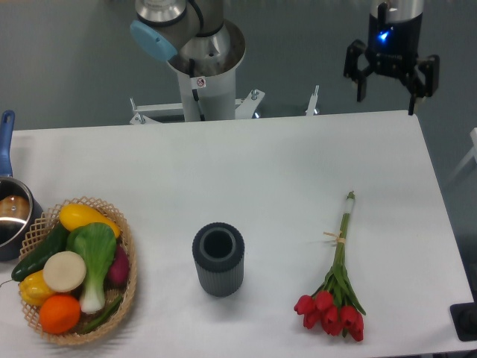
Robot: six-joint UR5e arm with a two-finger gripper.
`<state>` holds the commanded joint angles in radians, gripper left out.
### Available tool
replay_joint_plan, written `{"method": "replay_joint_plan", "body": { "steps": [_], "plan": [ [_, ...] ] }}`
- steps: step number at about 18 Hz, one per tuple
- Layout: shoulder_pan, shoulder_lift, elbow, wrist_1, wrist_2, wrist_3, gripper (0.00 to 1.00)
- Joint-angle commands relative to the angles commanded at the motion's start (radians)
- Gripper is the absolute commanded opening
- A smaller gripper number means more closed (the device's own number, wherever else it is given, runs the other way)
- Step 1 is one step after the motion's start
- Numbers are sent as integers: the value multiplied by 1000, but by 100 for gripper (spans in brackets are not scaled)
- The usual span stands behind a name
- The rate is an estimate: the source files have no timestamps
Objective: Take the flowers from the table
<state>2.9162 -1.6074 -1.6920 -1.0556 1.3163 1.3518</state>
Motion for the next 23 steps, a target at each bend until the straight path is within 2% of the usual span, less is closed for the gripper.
{"method": "replay_joint_plan", "body": {
  "steps": [4, 8, 12, 15, 19, 23],
  "plan": [
    [-44, -69, 11, 84, -6, -98, 100],
    [-107, -146, 24, 91, -6, -155, 100],
    [-155, -235, 35, 143, -8, -161, 100],
    [-175, -276, 44, 146, -9, -217, 100],
    [-184, -339, 104, 144, -12, -298, 100],
    [-170, -407, 136, 143, -94, -373, 100]
  ]
}}
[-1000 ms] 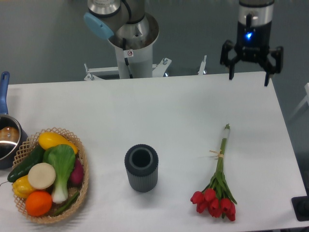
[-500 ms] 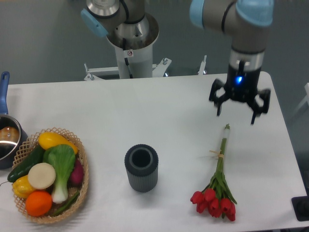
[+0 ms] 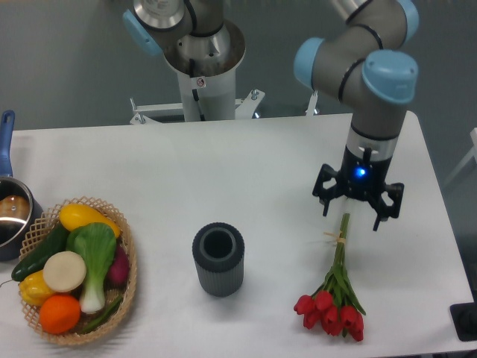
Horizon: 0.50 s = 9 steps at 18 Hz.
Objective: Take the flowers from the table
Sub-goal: 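Lower the open gripper toward the green stems of the red tulips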
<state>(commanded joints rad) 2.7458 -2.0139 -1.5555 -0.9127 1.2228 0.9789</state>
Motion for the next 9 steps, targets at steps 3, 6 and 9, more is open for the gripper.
{"method": "replay_joint_plan", "body": {
  "steps": [3, 6, 9],
  "plan": [
    [12, -40, 2, 0, -63, -45, 100],
    [14, -63, 2, 3, -121, -42, 100],
    [17, -80, 5, 3, -132, -40, 100]
  ]
}}
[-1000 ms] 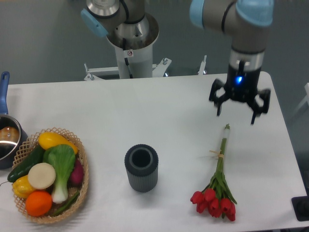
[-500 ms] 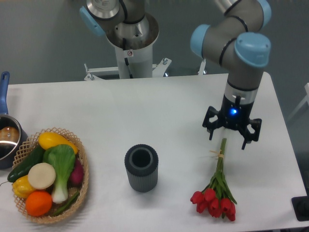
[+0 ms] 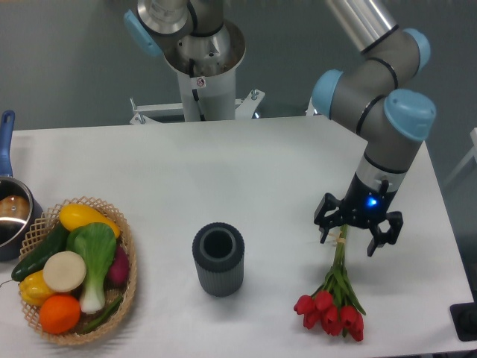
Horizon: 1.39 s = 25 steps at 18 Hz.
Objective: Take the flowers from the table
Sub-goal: 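Lower the open gripper toward the green stems of the red tulips, then close the gripper around the tulip stems just above the blooms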
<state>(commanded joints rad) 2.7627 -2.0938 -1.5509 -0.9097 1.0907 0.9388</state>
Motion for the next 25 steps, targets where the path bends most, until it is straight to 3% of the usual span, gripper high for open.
{"method": "replay_joint_plan", "body": {
  "steps": [4, 16, 25],
  "plan": [
    [3, -29, 0, 28, -3, -2, 100],
    [2, -121, 52, 29, -3, -6, 100],
    [-8, -155, 51, 41, 2, -2, 100]
  ]
}}
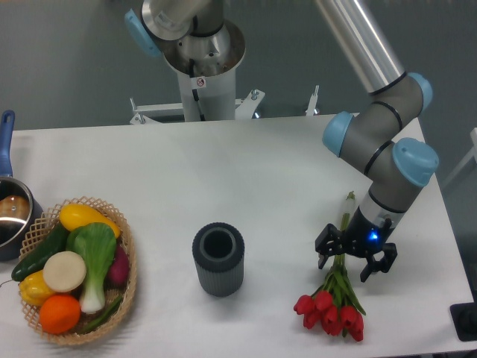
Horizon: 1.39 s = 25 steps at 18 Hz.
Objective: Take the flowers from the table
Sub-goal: 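Close the gripper around the tulip stems just above the blooms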
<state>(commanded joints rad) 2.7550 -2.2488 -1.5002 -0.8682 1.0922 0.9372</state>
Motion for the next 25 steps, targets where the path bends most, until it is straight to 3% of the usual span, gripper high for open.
{"method": "replay_joint_plan", "body": {
  "steps": [17, 20, 22, 25],
  "plan": [
    [-25, -23, 5, 3, 6, 6, 99],
    [-25, -25, 5, 5, 6, 6, 93],
    [-25, -23, 3, 5, 6, 6, 77],
    [-25, -26, 5, 12, 6, 6, 64]
  ]
}}
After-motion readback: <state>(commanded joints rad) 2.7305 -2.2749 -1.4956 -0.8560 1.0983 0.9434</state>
